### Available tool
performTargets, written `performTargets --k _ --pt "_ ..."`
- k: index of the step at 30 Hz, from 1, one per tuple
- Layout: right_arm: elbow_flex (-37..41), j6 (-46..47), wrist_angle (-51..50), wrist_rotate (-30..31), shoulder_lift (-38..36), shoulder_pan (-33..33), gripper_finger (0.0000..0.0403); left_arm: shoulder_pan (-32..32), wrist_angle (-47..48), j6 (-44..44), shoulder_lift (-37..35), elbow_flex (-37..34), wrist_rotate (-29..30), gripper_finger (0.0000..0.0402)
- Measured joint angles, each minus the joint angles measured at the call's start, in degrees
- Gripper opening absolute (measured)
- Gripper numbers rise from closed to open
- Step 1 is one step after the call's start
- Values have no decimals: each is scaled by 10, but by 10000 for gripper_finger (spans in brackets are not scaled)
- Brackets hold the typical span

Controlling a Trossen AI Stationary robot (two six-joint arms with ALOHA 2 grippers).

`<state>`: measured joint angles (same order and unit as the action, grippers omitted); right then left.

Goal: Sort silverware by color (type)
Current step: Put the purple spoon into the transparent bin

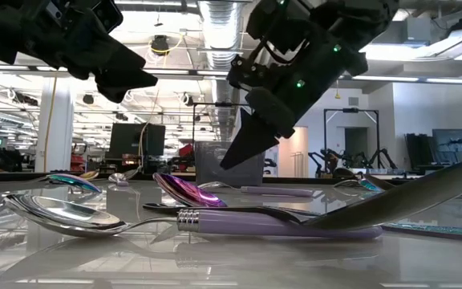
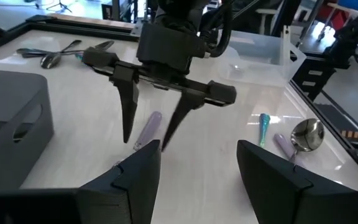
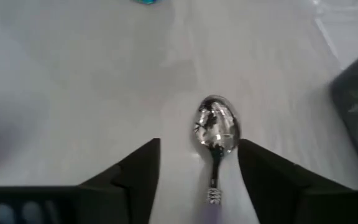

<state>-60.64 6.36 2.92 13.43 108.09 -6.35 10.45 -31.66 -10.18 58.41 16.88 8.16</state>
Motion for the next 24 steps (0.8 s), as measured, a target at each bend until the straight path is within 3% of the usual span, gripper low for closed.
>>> performTargets --k 4,16,24 --pt "0 -7 1 -14 0 12 268 -4 0 5 0 0 12 196" --pt "0 -10 -6 -14 1 17 270 -26 0 5 0 0 0 196" --pt "-2 -6 30 -14 59 15 270 -26 1 -2 0 0 -6 196"
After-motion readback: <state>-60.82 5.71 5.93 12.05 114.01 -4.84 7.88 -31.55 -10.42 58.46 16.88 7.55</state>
